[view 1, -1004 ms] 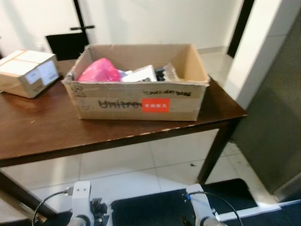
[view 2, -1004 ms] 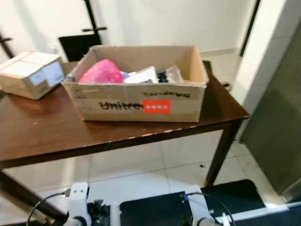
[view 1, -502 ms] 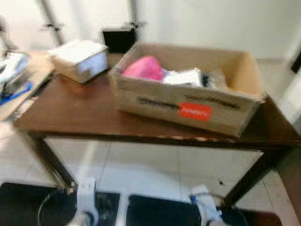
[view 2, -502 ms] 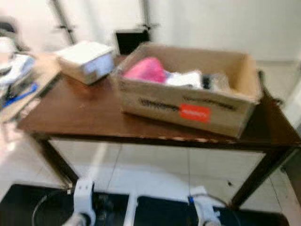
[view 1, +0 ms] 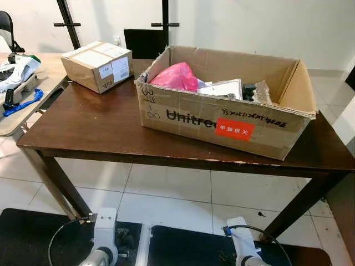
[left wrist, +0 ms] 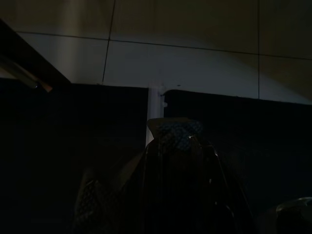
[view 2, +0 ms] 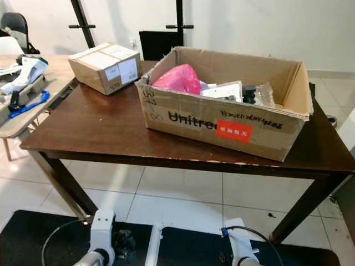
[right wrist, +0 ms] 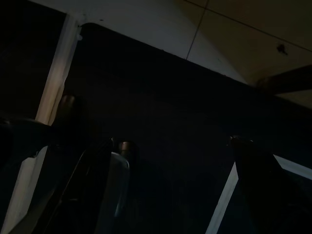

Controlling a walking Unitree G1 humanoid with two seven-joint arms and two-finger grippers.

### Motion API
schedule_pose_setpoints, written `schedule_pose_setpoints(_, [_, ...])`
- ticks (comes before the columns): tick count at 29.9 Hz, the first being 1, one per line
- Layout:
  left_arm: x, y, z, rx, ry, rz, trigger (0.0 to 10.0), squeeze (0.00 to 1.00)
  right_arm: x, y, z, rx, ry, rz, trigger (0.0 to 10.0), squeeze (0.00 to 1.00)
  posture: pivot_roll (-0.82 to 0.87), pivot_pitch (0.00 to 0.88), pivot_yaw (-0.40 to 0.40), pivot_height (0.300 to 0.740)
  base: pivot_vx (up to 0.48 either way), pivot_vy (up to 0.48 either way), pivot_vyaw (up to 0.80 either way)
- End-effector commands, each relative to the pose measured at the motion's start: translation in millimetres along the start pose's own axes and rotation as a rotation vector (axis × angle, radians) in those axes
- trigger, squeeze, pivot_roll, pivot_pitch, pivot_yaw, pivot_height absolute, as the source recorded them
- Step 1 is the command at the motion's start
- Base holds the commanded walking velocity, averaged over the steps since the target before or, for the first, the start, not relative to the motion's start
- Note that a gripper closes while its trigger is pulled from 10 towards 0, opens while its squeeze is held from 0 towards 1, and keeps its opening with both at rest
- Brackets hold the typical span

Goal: Picking trash to rubbish bin

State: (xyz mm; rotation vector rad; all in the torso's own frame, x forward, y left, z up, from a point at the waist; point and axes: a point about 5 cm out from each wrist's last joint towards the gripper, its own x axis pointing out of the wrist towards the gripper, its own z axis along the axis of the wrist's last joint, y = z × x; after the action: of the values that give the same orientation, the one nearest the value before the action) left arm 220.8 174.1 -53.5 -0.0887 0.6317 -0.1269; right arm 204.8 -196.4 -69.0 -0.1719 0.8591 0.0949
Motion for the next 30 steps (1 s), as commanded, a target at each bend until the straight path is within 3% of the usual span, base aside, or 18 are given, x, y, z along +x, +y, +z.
schedule_pose_setpoints(1, [-0.5,-1.5,-4.8,-0.007,0.027,0.001,10.0,0.0,-1.7,1.9,-8.6,0.016,0.022,-0.004,10.0,0.0,-0.07,0.102,0.042,0.74,0.0,-0.48,0.0])
schedule_pose_setpoints(9, [0.5,-0.5,-3.0,0.001,0.033,0.003,10.0,0.0,-2.2,1.4,-10.7,0.026,0.027,-0.011,10.0,0.0,-0.07,0.104,0.048,0.74,0.0,-0.465,0.0])
schedule_pose_setpoints(18, [0.0,1.5,-5.5,-0.002,0.055,0.017,10.0,0.0,-2.2,2.3,-11.0,0.03,0.031,-0.008,10.0,0.0,-0.07,0.107,0.047,0.74,0.0,0.0,0.0])
schedule_pose_setpoints(30, [-1.2,3.6,-4.9,-0.017,0.042,0.013,10.0,0.0,-2.3,4.0,-12.4,0.032,0.033,-0.004,10.0,0.0,-0.07,0.111,0.046,0.74,0.0,0.42,0.0])
